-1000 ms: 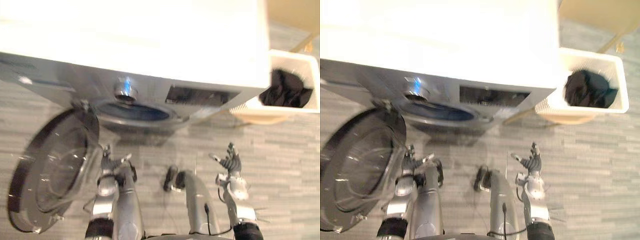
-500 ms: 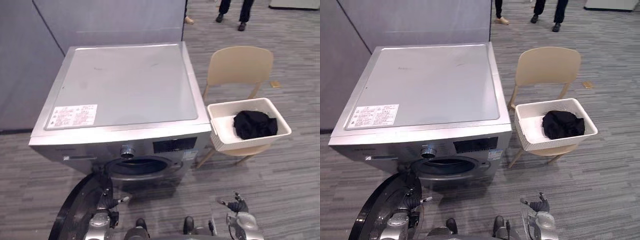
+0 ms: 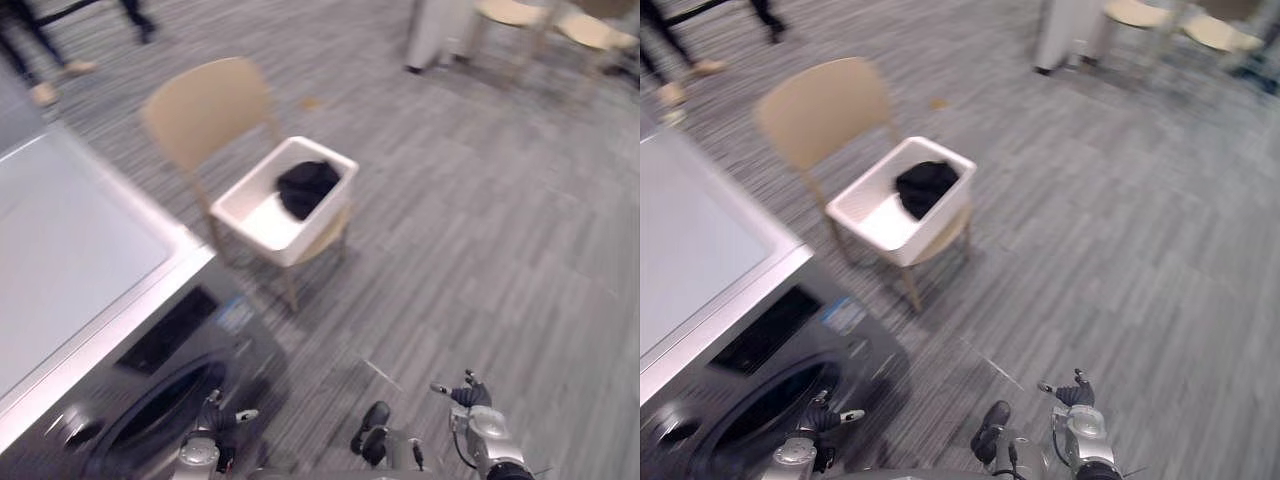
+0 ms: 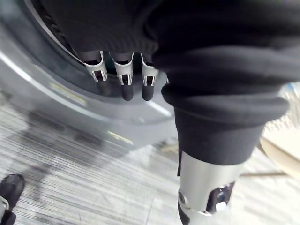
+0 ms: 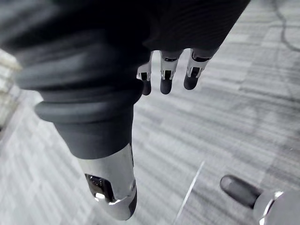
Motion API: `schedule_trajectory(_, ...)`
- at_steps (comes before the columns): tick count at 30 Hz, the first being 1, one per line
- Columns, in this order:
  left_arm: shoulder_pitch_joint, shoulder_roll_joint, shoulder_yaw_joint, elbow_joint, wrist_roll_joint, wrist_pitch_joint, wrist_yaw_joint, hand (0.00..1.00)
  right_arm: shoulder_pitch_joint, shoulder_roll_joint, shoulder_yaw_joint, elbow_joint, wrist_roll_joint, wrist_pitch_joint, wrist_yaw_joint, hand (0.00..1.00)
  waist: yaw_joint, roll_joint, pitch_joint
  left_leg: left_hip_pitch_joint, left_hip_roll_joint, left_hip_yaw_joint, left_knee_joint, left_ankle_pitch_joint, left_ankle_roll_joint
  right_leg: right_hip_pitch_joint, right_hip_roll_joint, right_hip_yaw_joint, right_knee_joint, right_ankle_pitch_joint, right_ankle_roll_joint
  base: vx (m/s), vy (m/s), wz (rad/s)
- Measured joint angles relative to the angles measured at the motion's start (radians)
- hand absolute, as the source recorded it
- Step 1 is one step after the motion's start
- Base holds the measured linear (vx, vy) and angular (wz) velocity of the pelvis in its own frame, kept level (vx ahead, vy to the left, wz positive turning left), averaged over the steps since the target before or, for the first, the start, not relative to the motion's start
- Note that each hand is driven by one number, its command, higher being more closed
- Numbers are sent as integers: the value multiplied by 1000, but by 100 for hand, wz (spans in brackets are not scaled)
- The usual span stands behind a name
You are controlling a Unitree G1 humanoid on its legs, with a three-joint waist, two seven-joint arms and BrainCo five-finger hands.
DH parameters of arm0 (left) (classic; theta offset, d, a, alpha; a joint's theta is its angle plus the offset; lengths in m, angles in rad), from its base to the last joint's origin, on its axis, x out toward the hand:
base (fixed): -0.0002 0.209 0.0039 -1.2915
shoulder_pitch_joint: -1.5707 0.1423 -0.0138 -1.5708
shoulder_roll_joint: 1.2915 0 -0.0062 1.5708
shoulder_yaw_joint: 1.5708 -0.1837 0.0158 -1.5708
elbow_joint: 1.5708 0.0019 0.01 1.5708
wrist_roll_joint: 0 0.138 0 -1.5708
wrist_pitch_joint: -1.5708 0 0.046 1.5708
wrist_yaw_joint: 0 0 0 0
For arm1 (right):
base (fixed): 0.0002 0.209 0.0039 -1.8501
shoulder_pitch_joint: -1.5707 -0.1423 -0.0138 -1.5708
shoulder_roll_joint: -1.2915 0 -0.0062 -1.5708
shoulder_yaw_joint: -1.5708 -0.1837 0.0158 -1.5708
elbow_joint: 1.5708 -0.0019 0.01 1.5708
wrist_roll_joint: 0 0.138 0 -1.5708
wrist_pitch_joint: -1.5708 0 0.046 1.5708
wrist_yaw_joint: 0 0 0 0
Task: Pick up the laundry basket with both hands and put the clothes into the washing machine.
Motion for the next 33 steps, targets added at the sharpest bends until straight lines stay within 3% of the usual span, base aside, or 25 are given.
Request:
schedule_trajectory(1,6,-9,-3,-1,0,0,0,0,-7,0,1,-1,0,0,-5,0,5,-4,10,-54,-41,-130,56,-26,-78,14,6,23,-9,1,-1,213,-180,-180)
schedule_trajectory(2,12,-24,-14,-2,0,-2,1,0,-17,-6,-1,3,1,0,-8,0,6,-2,29,-154,-131,-301,120,-75,-161,47,18,72,-35,0,-1,310,-72,-137)
schedule_trajectory(3,20,-30,-30,-3,0,-2,1,0,-11,-2,0,9,1,0,-8,0,17,-12,42,-229,-202,-385,112,-92,-181,90,26,92,-73,11,17,330,-66,-117)
schedule_trajectory(6,30,-37,-35,-22,0,-2,2,0,-3,16,-1,-2,10,1,-10,0,29,-15,54,-344,-305,-411,-67,-89,-185,164,45,134,-149,12,29,335,-38,-54)
schedule_trajectory(8,30,-55,-33,-44,0,-3,2,0,-12,14,-18,-8,21,-3,-21,0,59,-3,60,-386,-410,-414,-414,-12,-220,223,59,166,-221,14,46,466,3,-31)
schedule_trajectory(9,30,-53,-29,-47,0,-3,2,0,-18,16,-19,-3,22,-3,-24,0,77,-3,64,-378,-434,-421,-463,52,-198,246,57,184,-242,17,52,537,46,-57)
schedule_trajectory(10,38,-46,-22,-49,0,-3,3,0,-28,21,-8,-5,23,-3,-24,0,104,-32,57,-348,-476,-413,-524,105,-149,265,39,225,-278,21,61,501,47,-37)
schedule_trajectory(12,39,-49,-12,-54,1,-3,3,0,-58,8,0,-6,23,-10,-25,0,96,-36,62,-375,-481,-436,-452,67,-88,260,24,239,-261,6,86,504,80,-6)
schedule_trajectory(13,38,-56,10,-50,-1,-6,2,0,-80,9,1,-1,21,-9,-25,0,104,-44,70,-404,-486,-421,-361,5,-60,259,12,252,-195,-24,133,501,149,6)
schedule_trajectory(14,44,-61,13,-47,0,-3,3,0,-80,18,0,7,18,-9,-25,0,102,-39,77,-367,-493,-422,-406,8,-58,211,-15,245,23,-78,209,495,165,7)
schedule_trajectory(15,50,-54,6,-47,0,-3,3,0,-78,16,0,7,17,-10,-24,0,98,-43,84,-324,-506,-424,-447,-10,-61,168,-39,246,187,-92,239,526,148,50)
schedule_trajectory(16,49,-32,-17,-48,0,-2,1,0,-74,32,11,1,17,-11,-22,0,88,-76,95,-253,-536,-438,-443,-22,-45,71,-111,244,522,-79,286,580,95,73)
schedule_trajectory(17,48,-19,-27,-49,0,-3,3,0,-69,34,18,1,17,-8,-21,0,80,-79,95,-217,-548,-467,-431,-39,-34,13,-146,240,683,-82,271,721,64,97)
schedule_trajectory(18,50,-17,-30,-50,-1,-1,5,0,-67,34,22,-8,16,-9,-21,0,75,-66,102,-162,-546,-501,-436,-49,-29,-28,-175,223,767,-93,230,596,15,70)
schedule_trajectory(20,51,-27,-29,-59,-4,-1,14,0,-62,40,25,-51,8,-12,-21,0,73,-51,108,-77,-535,-558,-474,-53,-31,-92,-208,202,706,-119,183,499,-37,68)
schedule_trajectory(22,41,-31,-22,-78,-8,-2,23,0,-48,43,31,-98,7,-15,-21,0,72,-48,108,-53,-528,-620,-484,-72,-47,-144,-205,211,582,-122,183,449,-120,92)
schedule_trajectory(24,-24,-51,-12,-80,-17,-1,26,0,-27,43,23,-149,9,-15,-21,0,64,-49,108,-57,-517,-759,-483,-115,-91,-208,-117,387,290,-93,222,434,-254,155)
schedule_trajectory(25,-43,-57,-13,-79,-17,-2,26,0,-16,44,21,-159,9,-14,-23,0,58,-51,108,-63,-517,-802,-478,-126,-108,-206,-94,467,198,-63,233,436,-357,218)
schedule_trajectory(26,-72,-56,-16,-80,-17,-5,26,0,9,47,11,-164,10,-13,-23,0,38,-69,103,-82,-540,-873,-449,-151,-149,-166,-86,623,18,8,270,429,-404,200)
schedule_trajectory(27,-86,-69,-17,-78,-18,-7,26,0,17,50,2,-160,10,-9,-24,0,39,-69,109,-86,-547,-900,-433,-170,-181,-149,-96,627,4,119,245,400,-390,215)
schedule_trajectory(28,-90,-121,-13,-72,-17,-6,26,0,19,34,-12,-160,11,-1,-26,0,52,-20,113,-92,-515,-939,-418,-167,-213,-131,-90,548,57,83,234,410,-443,175)
schedule_trajectory(30,-70,-145,-14,-70,-20,-10,29,0,29,33,-22,-200,18,-1,-27,0,48,-18,111,-98,-493,-956,-416,-123,-264,-117,-124,433,151,11,203,317,-386,175)
schedule_trajectory(31,-63,-155,-13,-70,-31,-9,36,0,42,32,-20,-236,18,-9,-28,0,46,-2,102,-117,-464,-931,-402,-98,-305,-87,-139,353,166,-11,177,245,-331,192)
schedule_trajectory(32,-63,-159,-13,-70,-42,-9,44,0,40,31,-20,-267,19,-13,-28,0,49,-12,107,-149,-426,-855,-378,-81,-325,-46,-149,294,155,-22,160,226,-301,210)
schedule_trajectory(33,-63,-158,-14,-70,-47,-9,45,0,36,32,-20,-286,20,-17,-29,0,48,-13,105,-175,-398,-755,-365,-83,-322,-13,-158,263,135,-31,146,175,-237,183)
